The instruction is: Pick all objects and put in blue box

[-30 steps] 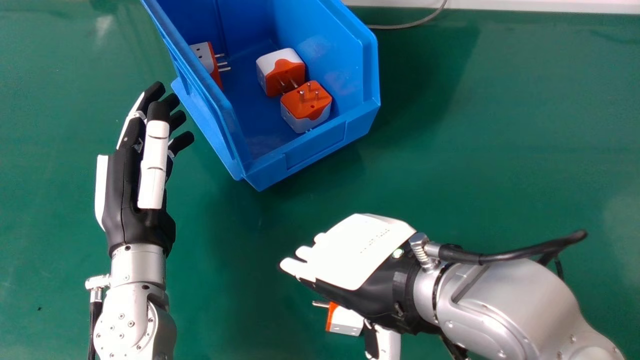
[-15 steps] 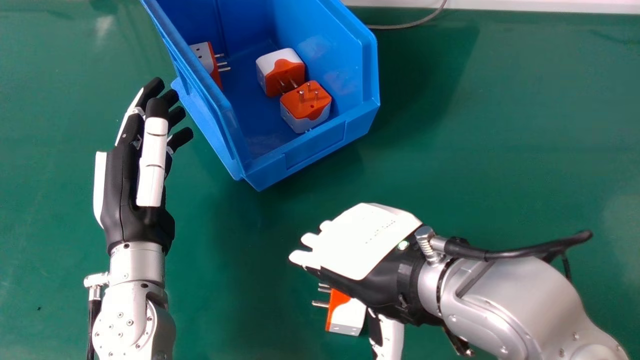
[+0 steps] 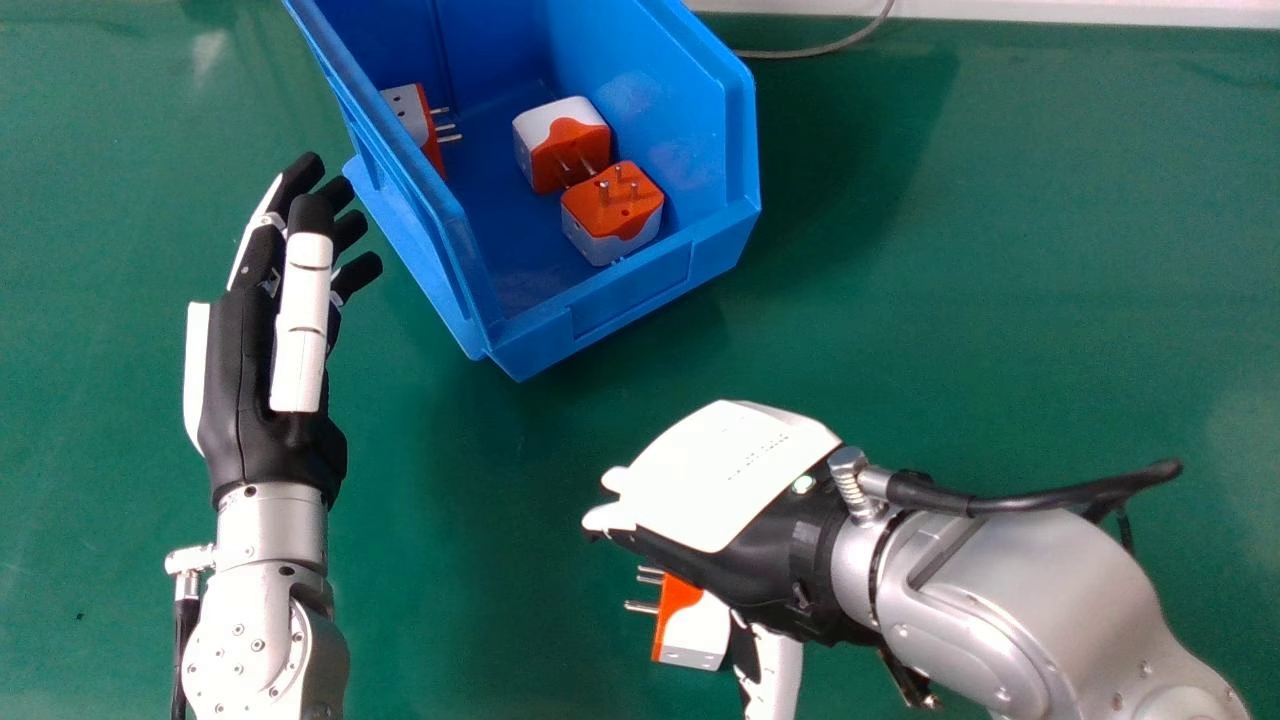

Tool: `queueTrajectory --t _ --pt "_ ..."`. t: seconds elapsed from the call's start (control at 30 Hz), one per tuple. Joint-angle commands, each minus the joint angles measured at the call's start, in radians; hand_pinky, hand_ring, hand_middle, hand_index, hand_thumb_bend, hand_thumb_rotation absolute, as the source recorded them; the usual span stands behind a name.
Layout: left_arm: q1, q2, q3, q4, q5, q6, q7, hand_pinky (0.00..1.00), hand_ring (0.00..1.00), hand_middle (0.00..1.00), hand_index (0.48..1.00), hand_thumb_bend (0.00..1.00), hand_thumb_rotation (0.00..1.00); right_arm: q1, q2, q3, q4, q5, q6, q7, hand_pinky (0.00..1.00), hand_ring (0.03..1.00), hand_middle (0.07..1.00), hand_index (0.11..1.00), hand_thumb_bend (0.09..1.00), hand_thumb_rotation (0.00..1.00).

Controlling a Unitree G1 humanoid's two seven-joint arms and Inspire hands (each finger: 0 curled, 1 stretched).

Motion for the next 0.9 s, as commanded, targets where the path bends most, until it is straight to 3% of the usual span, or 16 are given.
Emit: queueTrajectory --t 0.0,0.5,0.7,0.87 --pt "-0.002 0.009 0.001 -0.008 -0.005 -0.014 -0.006 0.82 0.86 0.87 0.871 0.63 0.8 -0.005 0.013 0.0 -0.004 -0.009 -0.011 -0.005 0.86 0.916 0.949 0.886 0.77 0.19" --pt "0.006 0.003 -0.003 -0.029 0.008 -0.007 0.01 0.81 0.86 0.87 0.87 0.63 0.8 0.055 0.038 0.075 0.099 -0.102 -0.049 -0.11 0.72 0.838 0.897 0.834 0.799 0.17" --pt "0.012 0.0 -0.004 -0.045 -0.001 0.008 0.009 0.81 0.85 0.87 0.867 0.63 0.8 0.052 0.04 0.097 0.134 -0.126 -0.063 -0.122 0.68 0.818 0.882 0.824 0.795 0.17" --pt "0.015 -0.002 -0.006 -0.057 0.003 0.016 0.013 0.81 0.85 0.87 0.865 0.64 0.8 0.058 0.049 0.098 0.151 -0.138 -0.064 -0.143 0.63 0.784 0.856 0.809 0.784 0.17"
